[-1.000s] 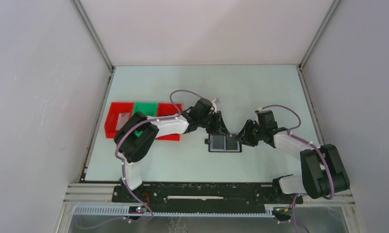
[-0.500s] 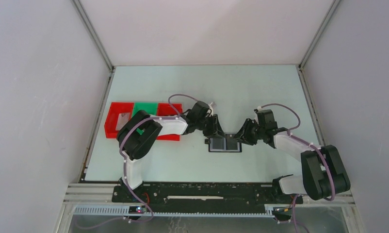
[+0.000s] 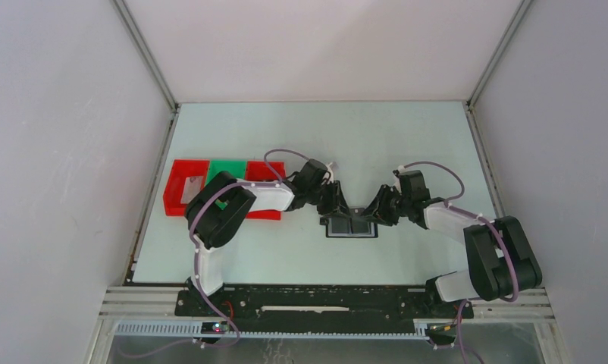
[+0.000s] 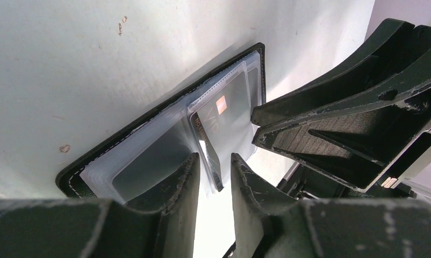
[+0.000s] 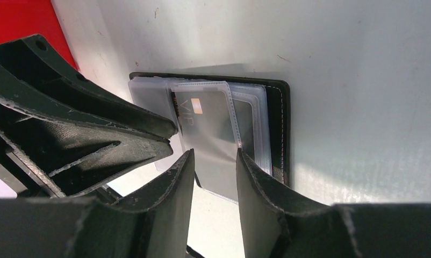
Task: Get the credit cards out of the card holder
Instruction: Remove the credit card from the card holder.
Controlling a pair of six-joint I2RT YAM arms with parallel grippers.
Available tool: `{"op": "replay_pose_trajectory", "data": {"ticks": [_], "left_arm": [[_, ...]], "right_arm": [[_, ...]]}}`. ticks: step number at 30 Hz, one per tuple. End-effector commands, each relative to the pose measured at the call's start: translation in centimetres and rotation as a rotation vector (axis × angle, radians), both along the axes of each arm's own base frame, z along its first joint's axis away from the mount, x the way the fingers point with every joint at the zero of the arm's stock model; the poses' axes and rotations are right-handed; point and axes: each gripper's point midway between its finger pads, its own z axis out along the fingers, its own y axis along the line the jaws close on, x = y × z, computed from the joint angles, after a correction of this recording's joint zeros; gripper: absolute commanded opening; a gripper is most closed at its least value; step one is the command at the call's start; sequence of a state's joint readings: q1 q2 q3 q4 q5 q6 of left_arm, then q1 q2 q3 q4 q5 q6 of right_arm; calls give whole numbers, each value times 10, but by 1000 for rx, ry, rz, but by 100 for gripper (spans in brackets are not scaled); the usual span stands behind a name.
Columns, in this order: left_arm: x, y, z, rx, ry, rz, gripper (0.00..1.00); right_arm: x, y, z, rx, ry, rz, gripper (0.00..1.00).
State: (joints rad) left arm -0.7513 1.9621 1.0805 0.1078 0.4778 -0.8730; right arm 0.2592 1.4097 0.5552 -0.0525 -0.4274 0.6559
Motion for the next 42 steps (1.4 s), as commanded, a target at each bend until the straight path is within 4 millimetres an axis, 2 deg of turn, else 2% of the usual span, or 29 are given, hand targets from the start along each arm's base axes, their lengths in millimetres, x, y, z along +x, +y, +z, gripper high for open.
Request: {"op": "replay_pose_trajectory", "data": {"ticks": [1, 7, 11, 15, 22, 29, 36, 42], "left_arm": [[-6, 7, -13, 18, 17, -2, 33], [-7, 15, -15, 15, 15, 16, 33], [-10, 22, -6, -24, 24, 18, 33], [-19, 20, 2, -46, 33, -33, 33], [-24, 32, -15, 38, 70, -13, 32], [-23, 29, -22, 24, 62, -14, 28], [-26, 27, -29, 5, 86, -12, 21], [-31, 29, -38, -2, 103, -22, 21]], "right_arm": [[5, 5, 1, 18, -12, 10, 43], [-1, 5, -5, 79, 15, 0, 42], [-9, 5, -9, 85, 28, 11, 40], [-12, 5, -7, 96, 32, 17, 39], [-14, 2, -4, 94, 26, -1, 39], [-12, -5, -6, 45, 7, -16, 38], [-21, 4, -11, 108, 54, 10, 33], [-26, 15, -13, 200, 84, 13, 30]]}}
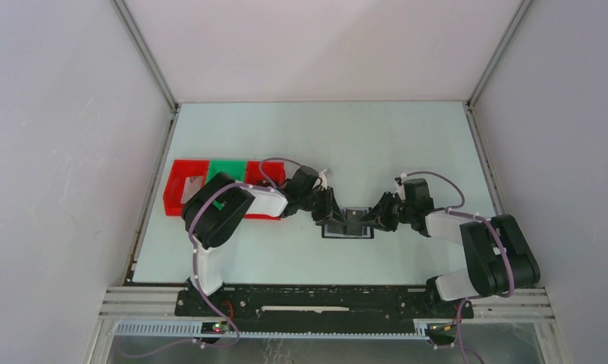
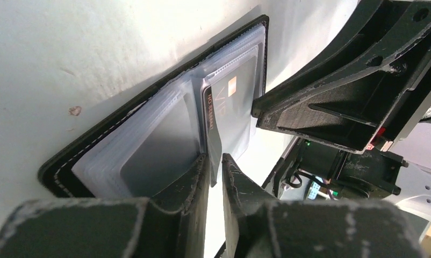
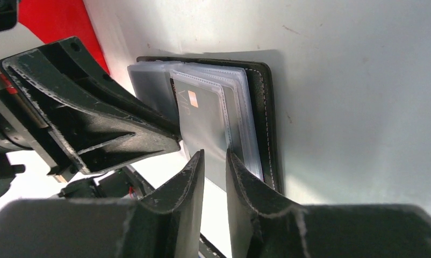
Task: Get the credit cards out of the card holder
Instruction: Remove the credit card from the card holder.
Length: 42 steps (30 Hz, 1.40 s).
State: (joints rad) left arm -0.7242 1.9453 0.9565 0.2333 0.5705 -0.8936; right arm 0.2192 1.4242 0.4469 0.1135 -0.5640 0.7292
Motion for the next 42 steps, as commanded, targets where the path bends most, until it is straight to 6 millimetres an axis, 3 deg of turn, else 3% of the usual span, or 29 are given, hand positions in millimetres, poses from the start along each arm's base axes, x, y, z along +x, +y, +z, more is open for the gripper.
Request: {"op": "replay_pose_trajectory", "data": {"ticks": [1, 15, 22, 30, 42], "left_arm": [[-14, 14, -30, 58, 58, 0, 21], [-13, 15, -35, 59, 51, 2, 28], [-4, 40, -48, 251, -53, 42, 30], [-3, 46, -46, 385, -112, 12, 29], [5, 42, -22, 417, -224, 26, 31]], "right_arm": [[-13, 9, -8, 63, 61, 19, 29], [-14, 13, -10, 98, 76, 12, 28], [-15, 11, -12, 91, 78, 10, 28], [-14, 11, -12, 95, 76, 8, 28], [-14, 11, -10, 99, 69, 10, 28]]}}
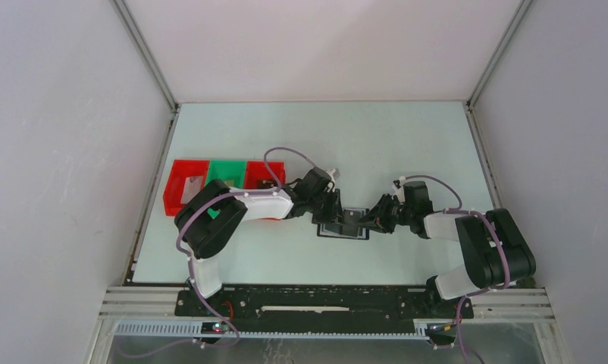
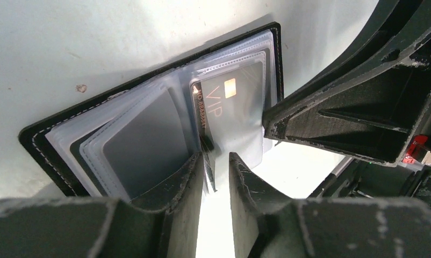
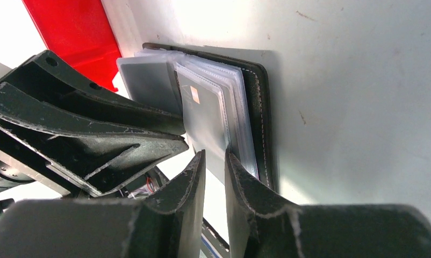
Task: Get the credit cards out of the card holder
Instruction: Remove the credit card from the card holder.
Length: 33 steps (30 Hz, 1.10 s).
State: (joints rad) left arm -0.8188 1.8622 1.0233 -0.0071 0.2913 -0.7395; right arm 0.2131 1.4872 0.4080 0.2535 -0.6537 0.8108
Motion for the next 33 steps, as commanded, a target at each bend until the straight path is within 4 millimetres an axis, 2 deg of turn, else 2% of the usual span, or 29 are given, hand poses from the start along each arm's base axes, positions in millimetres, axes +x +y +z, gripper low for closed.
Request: {"op": "replay_pose_trajectory", "data": {"ticks": [1, 8, 13, 17, 20, 33], "left_arm": [[8, 33, -18, 163, -50, 42, 31], [8, 18, 20, 20, -103, 27, 31], [8, 11, 34, -14, -100, 15, 31], [10, 11, 32, -25, -77, 17, 32], [9, 9, 23, -50, -21, 1, 32], [9, 7, 9, -105, 34, 4, 32]], "right_arm": [[-10, 0, -8, -7, 36, 8, 28], [-9, -2, -5, -10, 25, 3, 28], [-7, -2, 0, -3, 10, 3, 28], [-4, -3, 9, -3, -14, -1, 28], [-2, -3, 13, -13, -27, 2, 28], [5, 2, 10, -13, -28, 15, 28]]}}
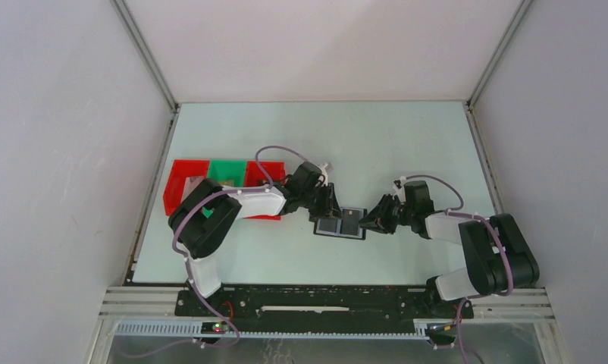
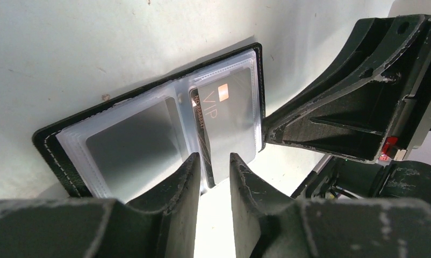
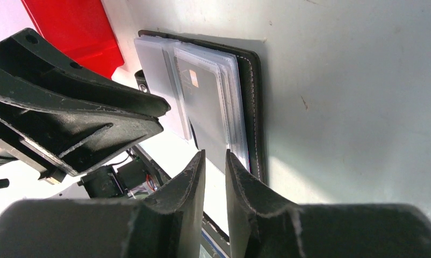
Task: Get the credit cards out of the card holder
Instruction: Remove the credit card from the card holder.
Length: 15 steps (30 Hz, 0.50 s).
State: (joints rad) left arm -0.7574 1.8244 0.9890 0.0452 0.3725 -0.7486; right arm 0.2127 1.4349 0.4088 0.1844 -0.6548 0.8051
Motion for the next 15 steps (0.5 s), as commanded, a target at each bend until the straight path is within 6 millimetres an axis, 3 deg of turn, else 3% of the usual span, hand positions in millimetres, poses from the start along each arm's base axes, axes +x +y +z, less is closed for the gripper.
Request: {"op": "replay_pose_trajectory", "data": {"ticks": [1, 15], "left_arm": [[-2, -1, -8, -20, 26, -8, 32], [-4, 12, -23, -48, 65, 9, 33]], "right_arm": [[12, 5, 3, -9, -35, 12, 28], [13, 15, -12, 12, 9, 17, 28]]}}
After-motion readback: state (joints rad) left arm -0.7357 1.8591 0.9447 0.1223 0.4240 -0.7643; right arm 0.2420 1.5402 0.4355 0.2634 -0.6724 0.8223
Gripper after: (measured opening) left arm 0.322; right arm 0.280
